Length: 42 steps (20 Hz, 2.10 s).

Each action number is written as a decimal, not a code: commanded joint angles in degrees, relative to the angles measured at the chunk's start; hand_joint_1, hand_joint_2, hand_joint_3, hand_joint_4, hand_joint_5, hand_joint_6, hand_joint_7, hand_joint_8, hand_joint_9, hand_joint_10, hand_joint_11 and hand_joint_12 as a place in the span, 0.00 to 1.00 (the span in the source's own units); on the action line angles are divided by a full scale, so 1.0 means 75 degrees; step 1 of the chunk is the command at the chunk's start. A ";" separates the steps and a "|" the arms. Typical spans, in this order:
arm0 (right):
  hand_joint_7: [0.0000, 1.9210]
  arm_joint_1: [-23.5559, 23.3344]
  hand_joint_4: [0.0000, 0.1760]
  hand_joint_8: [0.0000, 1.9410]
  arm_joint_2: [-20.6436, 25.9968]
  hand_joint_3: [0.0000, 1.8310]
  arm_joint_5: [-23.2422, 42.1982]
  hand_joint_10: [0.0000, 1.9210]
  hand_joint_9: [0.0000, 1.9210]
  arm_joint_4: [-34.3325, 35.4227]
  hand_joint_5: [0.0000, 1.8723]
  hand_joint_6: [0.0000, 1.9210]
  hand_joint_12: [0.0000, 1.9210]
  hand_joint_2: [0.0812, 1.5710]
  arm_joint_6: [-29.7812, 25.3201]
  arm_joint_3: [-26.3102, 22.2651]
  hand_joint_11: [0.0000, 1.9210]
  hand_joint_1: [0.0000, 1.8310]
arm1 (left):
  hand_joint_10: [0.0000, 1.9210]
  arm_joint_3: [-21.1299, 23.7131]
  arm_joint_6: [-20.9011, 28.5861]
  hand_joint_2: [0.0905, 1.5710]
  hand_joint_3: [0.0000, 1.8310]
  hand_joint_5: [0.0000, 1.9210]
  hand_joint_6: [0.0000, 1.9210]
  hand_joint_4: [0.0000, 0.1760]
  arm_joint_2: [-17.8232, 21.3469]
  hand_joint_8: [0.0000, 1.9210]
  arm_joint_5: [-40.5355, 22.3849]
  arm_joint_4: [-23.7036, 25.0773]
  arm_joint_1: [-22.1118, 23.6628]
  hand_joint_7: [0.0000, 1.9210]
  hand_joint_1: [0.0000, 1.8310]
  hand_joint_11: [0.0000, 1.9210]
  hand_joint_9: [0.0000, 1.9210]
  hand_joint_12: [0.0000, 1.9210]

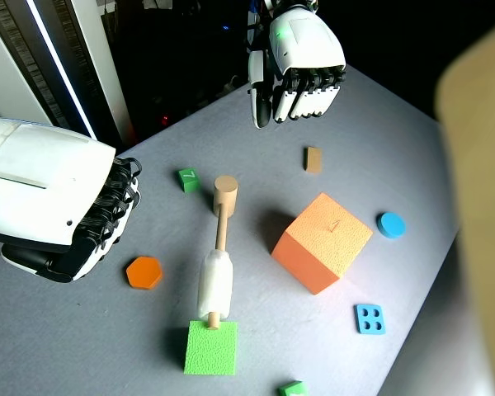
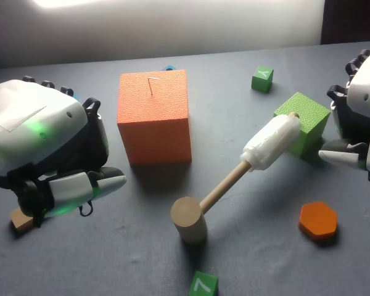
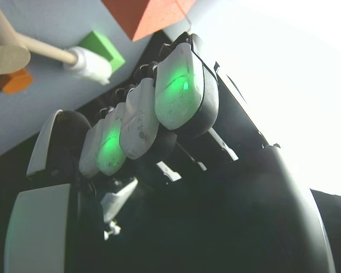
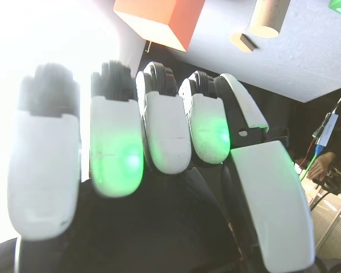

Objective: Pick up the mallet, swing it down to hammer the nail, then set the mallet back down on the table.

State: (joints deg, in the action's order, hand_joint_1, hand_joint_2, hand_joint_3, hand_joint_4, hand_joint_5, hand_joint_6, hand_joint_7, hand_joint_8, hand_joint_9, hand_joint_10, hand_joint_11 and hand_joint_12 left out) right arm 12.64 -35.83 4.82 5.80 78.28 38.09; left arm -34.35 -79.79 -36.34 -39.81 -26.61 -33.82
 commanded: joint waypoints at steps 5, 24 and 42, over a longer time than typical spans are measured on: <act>0.00 -0.0257 0.00 0.00 0.0033 0.01 0.0784 0.00 0.00 -0.0222 0.01 0.00 0.00 0.70 0.0021 -0.0026 0.00 0.04 | 0.00 -0.0138 0.0169 0.70 0.01 0.02 0.00 0.00 -0.0001 0.00 -0.0704 0.0297 -0.0085 0.01 0.00 0.00 0.00 0.00; 0.00 -0.0630 0.00 0.00 0.0039 0.00 0.2035 0.00 0.00 -0.8969 0.00 0.00 0.00 0.64 -0.8786 0.0738 0.00 0.63 | 0.00 -0.1337 0.2912 0.73 0.01 0.02 0.00 0.00 -0.0082 0.00 0.0144 0.3122 -0.0387 0.01 0.00 0.00 0.01 0.00; 0.00 -0.0094 0.00 0.00 -0.2006 0.00 -0.1238 0.00 0.00 -1.0800 0.00 0.00 0.00 0.63 -1.0491 0.1498 0.00 0.65 | 0.00 -0.2398 0.4074 0.73 0.00 0.02 0.00 0.00 -0.1083 0.00 0.0425 0.4269 -0.0205 0.01 0.00 0.01 0.01 0.01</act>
State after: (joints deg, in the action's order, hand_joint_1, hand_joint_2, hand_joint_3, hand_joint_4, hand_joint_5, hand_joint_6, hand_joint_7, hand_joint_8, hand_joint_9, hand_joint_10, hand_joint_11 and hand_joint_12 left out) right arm 12.12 -51.48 -5.72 -74.59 -0.32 49.56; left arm -52.18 -49.39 -44.77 -30.41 5.80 -35.94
